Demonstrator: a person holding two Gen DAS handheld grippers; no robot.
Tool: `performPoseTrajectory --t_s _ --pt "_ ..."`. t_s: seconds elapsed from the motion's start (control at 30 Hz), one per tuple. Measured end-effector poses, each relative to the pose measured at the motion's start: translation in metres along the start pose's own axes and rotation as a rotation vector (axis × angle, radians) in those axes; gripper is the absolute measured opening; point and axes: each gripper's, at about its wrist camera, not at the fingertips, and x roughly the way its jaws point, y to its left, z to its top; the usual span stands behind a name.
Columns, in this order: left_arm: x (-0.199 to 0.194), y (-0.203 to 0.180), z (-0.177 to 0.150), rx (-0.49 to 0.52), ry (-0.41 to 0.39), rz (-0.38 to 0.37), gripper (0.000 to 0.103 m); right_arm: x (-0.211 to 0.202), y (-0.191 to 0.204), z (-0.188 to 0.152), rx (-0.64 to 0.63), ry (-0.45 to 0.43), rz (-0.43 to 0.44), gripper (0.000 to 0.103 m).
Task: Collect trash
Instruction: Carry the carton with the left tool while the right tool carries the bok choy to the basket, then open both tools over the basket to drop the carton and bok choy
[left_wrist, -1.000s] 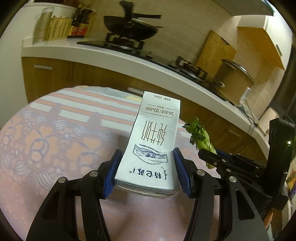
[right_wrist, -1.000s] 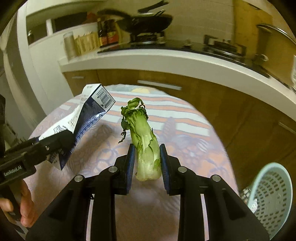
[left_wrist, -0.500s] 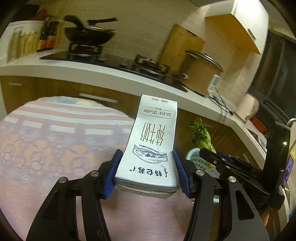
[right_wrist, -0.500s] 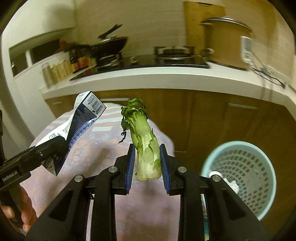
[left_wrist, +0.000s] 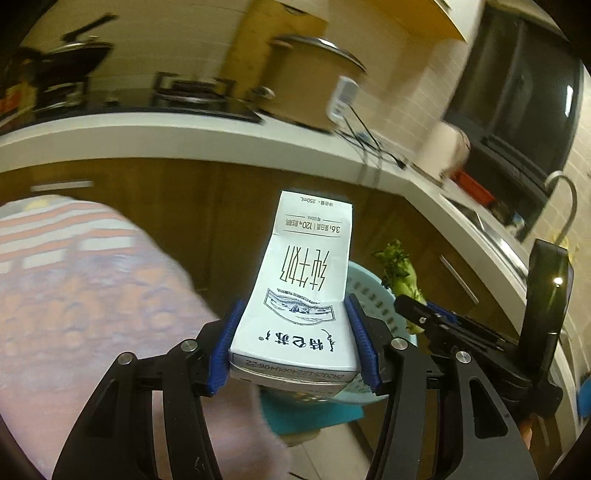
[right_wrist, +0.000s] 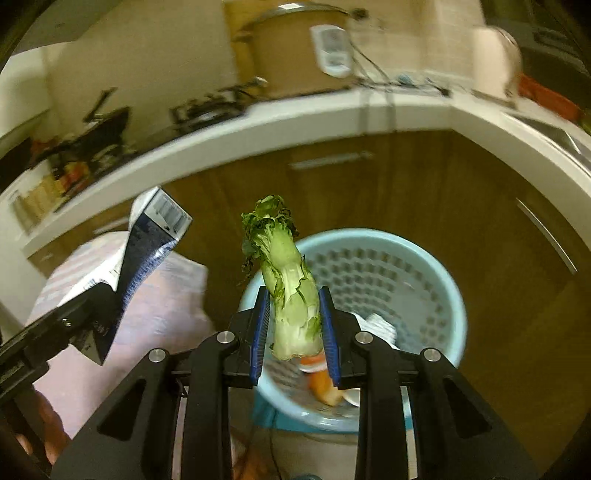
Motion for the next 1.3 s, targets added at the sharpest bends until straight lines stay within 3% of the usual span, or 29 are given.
performPoseTrajectory --t_s 0.27,0.37,0.43,0.5,0.6,0.8,0.93,1.07,1.2,1.3 --pt "0.063 -0.018 -0.001 -0.027 0.103 -0.042 0.053 0.034 -0.052 -0.008 0.112 0.112 -0.053 0.024" --pt "0.074 -0.017 0.0 -0.05 0.12 -0.051 0.069 0.043 -0.059 -0.009 0.138 0.144 -0.039 0.026" --pt "0.074 -0.014 -0.001 -0.049 0.116 -0.051 0.072 0.045 -0.061 -0.011 0.145 0.15 -0.031 0.034" --pt "0.073 -0.012 -0.001 -0.041 0.116 -0.044 0.072 0.046 -0.061 -0.011 0.142 0.143 -0.037 0.052" --pt "0.066 -0.007 -0.002 -0.037 0.1 -0.039 0.072 0.043 -0.054 -0.012 0.121 0.132 -0.043 0.052" --pt "0.029 0.001 -0.006 -0.022 -0.002 0.006 0.072 0.02 -0.029 -0.013 0.06 0.066 -0.025 0.053" --pt "-0.004 0.0 -0.009 0.042 -0.113 0.081 0.082 -0.002 -0.004 -0.014 0.001 -0.014 -0.052 0.062" --pt "-0.023 -0.001 -0.023 0.11 -0.223 0.144 0.088 -0.028 0.012 -0.019 -0.019 -0.122 -0.1 0.064" --pt "-0.02 0.001 -0.03 0.122 -0.203 0.177 0.088 -0.054 0.024 -0.024 -0.008 -0.201 -0.1 0.064" --pt "-0.032 -0.003 -0.03 0.142 -0.244 0.18 0.088 -0.064 0.036 -0.025 -0.021 -0.226 -0.107 0.064"
